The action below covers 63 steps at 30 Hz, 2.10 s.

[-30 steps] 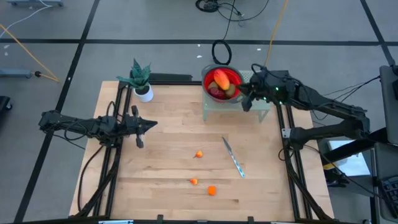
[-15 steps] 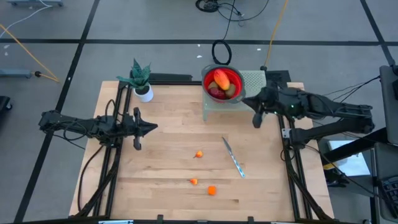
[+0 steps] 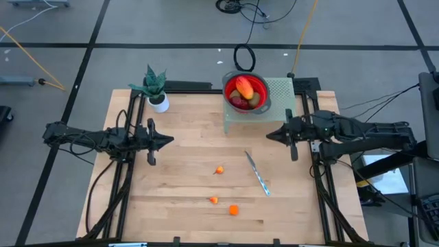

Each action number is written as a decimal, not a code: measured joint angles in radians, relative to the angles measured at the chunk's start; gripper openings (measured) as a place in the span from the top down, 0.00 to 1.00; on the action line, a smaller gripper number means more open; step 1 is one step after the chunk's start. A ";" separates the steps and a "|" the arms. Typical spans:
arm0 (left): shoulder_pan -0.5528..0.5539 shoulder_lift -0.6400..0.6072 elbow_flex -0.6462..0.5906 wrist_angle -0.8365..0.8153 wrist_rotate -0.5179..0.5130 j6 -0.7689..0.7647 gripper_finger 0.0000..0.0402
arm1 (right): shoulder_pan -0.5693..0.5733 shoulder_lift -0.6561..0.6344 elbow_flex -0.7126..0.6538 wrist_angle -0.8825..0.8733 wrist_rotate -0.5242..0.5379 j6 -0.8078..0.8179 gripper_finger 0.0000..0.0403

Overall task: Pick & Place Fruit
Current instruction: Put the yellow orange peach into the red basket on the shelf

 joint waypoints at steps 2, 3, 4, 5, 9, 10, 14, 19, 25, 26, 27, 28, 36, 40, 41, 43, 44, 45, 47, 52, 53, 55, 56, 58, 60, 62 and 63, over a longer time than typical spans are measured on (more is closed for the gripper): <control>0.000 0.000 0.000 -0.002 0.000 0.000 0.98 | 0.000 -0.037 -0.061 0.066 -0.030 0.000 1.00; 0.000 0.000 0.000 -0.002 0.000 0.000 0.98 | 0.000 -0.056 -0.089 0.097 -0.033 0.000 1.00; 0.000 0.000 0.000 -0.002 0.000 0.000 0.98 | 0.000 -0.074 -0.112 0.120 -0.034 0.000 1.00; 0.000 0.000 0.000 -0.002 0.000 0.000 0.98 | 0.000 -0.093 -0.132 0.132 -0.034 0.000 1.00; 0.001 0.000 0.000 -0.001 -0.001 -0.003 0.98 | 0.000 -0.166 -0.199 0.164 -0.046 -0.001 1.00; 0.001 0.000 0.000 0.000 -0.005 0.009 0.98 | -0.001 -0.185 -0.212 0.167 -0.069 -0.006 1.00; 0.002 0.000 0.000 0.010 -0.051 0.068 0.98 | 0.000 -0.260 -0.255 0.173 -0.135 -0.025 1.00; 0.002 0.000 0.000 0.057 -0.080 0.079 0.98 | -0.001 -0.333 -0.299 0.171 -0.134 -0.022 1.00; 0.002 0.020 0.000 0.064 -0.118 0.027 0.98 | -0.001 -0.392 -0.327 0.171 -0.091 -0.022 1.00; 0.002 0.031 0.001 0.060 -0.124 0.018 0.98 | -0.001 -0.398 -0.329 0.171 -0.073 -0.024 1.00; 0.002 0.043 0.003 0.058 -0.127 0.008 0.98 | -0.001 -0.403 -0.333 0.171 -0.055 -0.027 1.00; 0.002 0.056 0.008 0.058 -0.127 0.001 0.98 | -0.001 -0.408 -0.336 0.171 -0.047 -0.029 1.00; 0.002 0.224 0.117 0.041 -0.125 -0.016 0.98 | -0.003 -0.464 -0.404 0.191 -0.024 -0.009 1.00; 0.002 0.319 0.221 -0.043 -0.123 -0.032 0.98 | -0.003 -0.495 -0.469 0.303 -0.024 -0.001 1.00; 0.002 0.343 0.249 -0.066 -0.122 -0.037 0.98 | -0.003 -0.504 -0.486 0.325 -0.024 0.000 1.00; 0.002 0.393 0.309 -0.113 -0.106 -0.055 0.98 | -0.003 -0.521 -0.524 0.374 -0.024 0.000 1.00; 0.002 0.417 0.340 -0.134 -0.094 -0.063 0.98 | -0.003 -0.531 -0.544 0.398 -0.024 0.000 1.00; 0.002 0.440 0.371 -0.156 -0.089 -0.072 0.98 | -0.003 -0.540 -0.563 0.417 -0.024 0.000 1.00; 0.002 0.487 0.439 -0.211 -0.067 -0.090 0.98 | -0.003 -0.558 -0.598 0.459 -0.026 0.000 1.00; 0.002 0.613 0.598 -0.332 -0.033 -0.114 0.98 | -0.003 -0.602 -0.662 0.503 -0.029 0.000 1.00; 0.002 0.640 0.629 -0.349 -0.029 -0.123 0.98 | -0.003 -0.610 -0.669 0.507 -0.029 0.000 1.00; 0.002 0.695 0.689 -0.385 -0.013 -0.140 0.98 | -0.003 -0.623 -0.679 0.505 -0.031 0.000 1.00; 0.002 0.725 0.720 -0.399 -0.007 -0.149 0.98 | -0.003 -0.627 -0.681 0.506 -0.031 0.000 1.00; 0.002 0.783 0.781 -0.439 0.008 -0.159 0.98 | -0.003 -0.636 -0.684 0.505 -0.031 -0.002 1.00; 0.002 0.842 0.841 -0.484 0.023 -0.166 0.98 | -0.003 -0.642 -0.685 0.486 -0.031 -0.005 1.00; 0.001 0.905 0.903 -0.530 0.037 -0.194 0.98 | -0.003 -0.649 -0.685 0.460 -0.032 -0.007 1.00; 0.001 0.936 0.934 -0.556 0.039 -0.214 0.98 | -0.003 -0.652 -0.685 0.449 -0.032 -0.007 1.00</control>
